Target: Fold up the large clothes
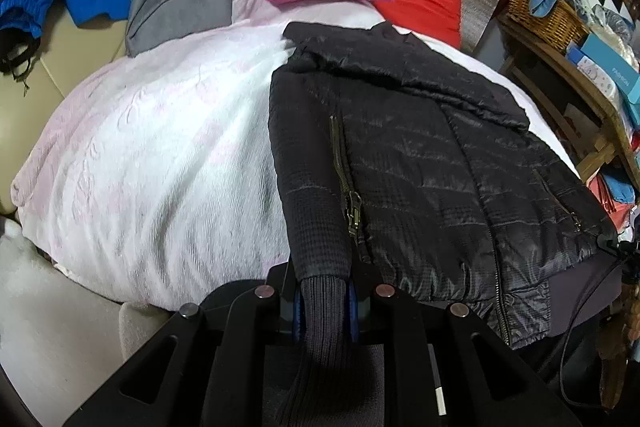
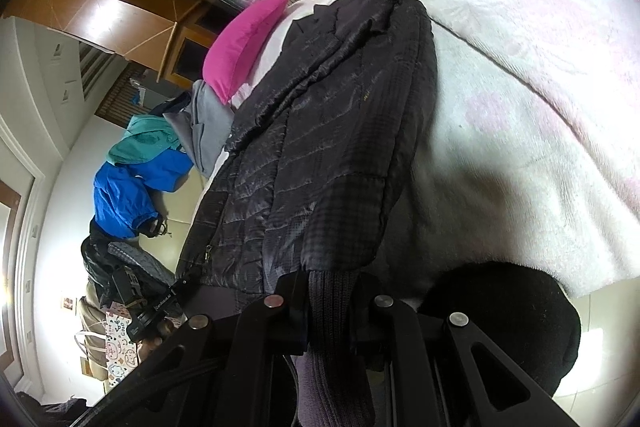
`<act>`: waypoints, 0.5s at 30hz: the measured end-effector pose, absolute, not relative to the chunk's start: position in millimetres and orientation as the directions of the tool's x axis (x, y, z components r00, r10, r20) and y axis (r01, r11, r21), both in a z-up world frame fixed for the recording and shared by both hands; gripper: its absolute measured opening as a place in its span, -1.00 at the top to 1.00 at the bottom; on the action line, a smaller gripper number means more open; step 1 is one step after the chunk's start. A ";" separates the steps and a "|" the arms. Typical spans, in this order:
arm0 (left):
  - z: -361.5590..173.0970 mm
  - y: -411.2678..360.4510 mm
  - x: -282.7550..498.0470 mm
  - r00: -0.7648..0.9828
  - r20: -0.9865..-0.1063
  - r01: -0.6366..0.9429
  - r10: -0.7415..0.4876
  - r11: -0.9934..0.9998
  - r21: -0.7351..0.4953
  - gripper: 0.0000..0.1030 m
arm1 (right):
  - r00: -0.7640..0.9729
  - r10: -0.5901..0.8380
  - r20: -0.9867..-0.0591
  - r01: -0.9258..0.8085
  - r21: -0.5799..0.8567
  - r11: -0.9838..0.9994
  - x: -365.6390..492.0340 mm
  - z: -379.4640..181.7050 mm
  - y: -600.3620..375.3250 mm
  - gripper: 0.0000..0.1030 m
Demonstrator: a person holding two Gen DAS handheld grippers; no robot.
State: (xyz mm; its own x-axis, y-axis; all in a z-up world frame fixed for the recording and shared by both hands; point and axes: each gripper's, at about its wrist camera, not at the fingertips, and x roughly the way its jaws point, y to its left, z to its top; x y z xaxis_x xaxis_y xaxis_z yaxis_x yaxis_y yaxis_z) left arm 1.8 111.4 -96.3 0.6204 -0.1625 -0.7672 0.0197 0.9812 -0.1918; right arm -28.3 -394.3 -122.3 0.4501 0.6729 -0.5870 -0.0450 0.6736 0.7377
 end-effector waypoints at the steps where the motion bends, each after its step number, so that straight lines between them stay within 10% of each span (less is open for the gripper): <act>1: -93.4 110.9 1.5 0.626 -0.762 0.024 -0.164 0.981 -0.192 0.65 | 0.453 0.677 -0.580 -0.050 0.742 0.669 -27.7 -119.8 -394.9 0.73; 15: -66.7 109.2 -5.5 0.678 -0.711 0.056 -0.185 0.978 -0.200 0.65 | 0.486 0.690 -0.536 -0.087 0.756 0.649 -30.9 -98.0 -394.8 0.73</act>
